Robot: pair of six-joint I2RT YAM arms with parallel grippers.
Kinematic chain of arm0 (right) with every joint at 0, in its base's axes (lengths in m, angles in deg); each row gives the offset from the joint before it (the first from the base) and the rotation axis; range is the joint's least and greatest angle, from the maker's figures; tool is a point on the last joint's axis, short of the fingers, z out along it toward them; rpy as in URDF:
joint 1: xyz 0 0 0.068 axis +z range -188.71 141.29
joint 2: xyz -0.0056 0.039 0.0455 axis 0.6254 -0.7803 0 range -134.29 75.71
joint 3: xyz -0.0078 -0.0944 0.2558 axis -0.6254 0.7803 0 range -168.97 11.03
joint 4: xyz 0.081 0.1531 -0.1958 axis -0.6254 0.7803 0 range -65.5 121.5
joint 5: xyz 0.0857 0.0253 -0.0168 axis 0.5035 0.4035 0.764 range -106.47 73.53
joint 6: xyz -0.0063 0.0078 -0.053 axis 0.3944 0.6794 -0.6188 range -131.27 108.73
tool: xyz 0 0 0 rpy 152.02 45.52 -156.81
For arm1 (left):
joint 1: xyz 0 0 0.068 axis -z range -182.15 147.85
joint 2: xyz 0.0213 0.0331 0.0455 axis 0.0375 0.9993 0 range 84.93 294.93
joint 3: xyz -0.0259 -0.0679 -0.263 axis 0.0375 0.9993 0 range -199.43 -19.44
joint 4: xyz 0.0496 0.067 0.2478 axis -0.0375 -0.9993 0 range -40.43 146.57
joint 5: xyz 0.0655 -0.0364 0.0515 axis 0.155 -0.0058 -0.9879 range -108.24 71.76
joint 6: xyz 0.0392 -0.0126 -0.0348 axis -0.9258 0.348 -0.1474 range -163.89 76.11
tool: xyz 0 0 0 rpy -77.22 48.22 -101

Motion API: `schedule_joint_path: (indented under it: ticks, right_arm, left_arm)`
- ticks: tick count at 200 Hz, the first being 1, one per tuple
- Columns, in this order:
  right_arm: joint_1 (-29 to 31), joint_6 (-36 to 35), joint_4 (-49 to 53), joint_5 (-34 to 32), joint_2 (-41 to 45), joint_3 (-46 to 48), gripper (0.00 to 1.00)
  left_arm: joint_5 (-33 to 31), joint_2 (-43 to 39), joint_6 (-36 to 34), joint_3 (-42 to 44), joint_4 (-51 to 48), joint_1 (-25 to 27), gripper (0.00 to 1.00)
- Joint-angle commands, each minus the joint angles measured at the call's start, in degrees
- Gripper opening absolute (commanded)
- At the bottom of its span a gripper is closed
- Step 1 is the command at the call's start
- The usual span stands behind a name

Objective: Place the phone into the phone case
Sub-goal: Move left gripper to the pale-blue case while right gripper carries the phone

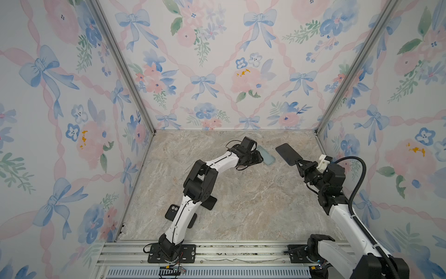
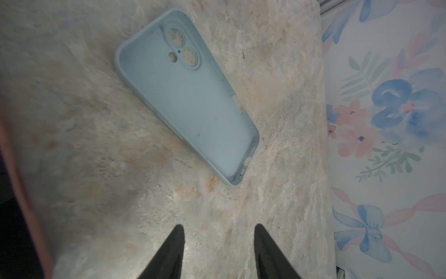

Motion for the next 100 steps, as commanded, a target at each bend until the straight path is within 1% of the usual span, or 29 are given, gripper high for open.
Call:
schedule_joint_path:
  ticks: [1,32,62,100]
  right_arm:
    - [-1.3,-2.5,2.9,1.6,3.3,1.3,0.02]
    - [-2.3,-3.5,4.9,2.1,4.8,1.4,0.01]
    - [-3.3,-4.3,6.5,2.5,5.5,1.1,0.01]
    - [-4.3,-5.0,7.3,2.5,5.8,1.0,0.01]
  left_arm:
    - [-5.2,2.3,-2.9,-3.5,-3.2,0.8,0.49]
    - [-5.5,6.8,-3.3,-10.1,-3.2,1.3,0.49]
    - [-5.9,8.7,-3.3,-14.7,-2.7,2.2,0.48]
    - [-4.3,13.0,-2.7,-21.1,-2.6,2.5,0.47]
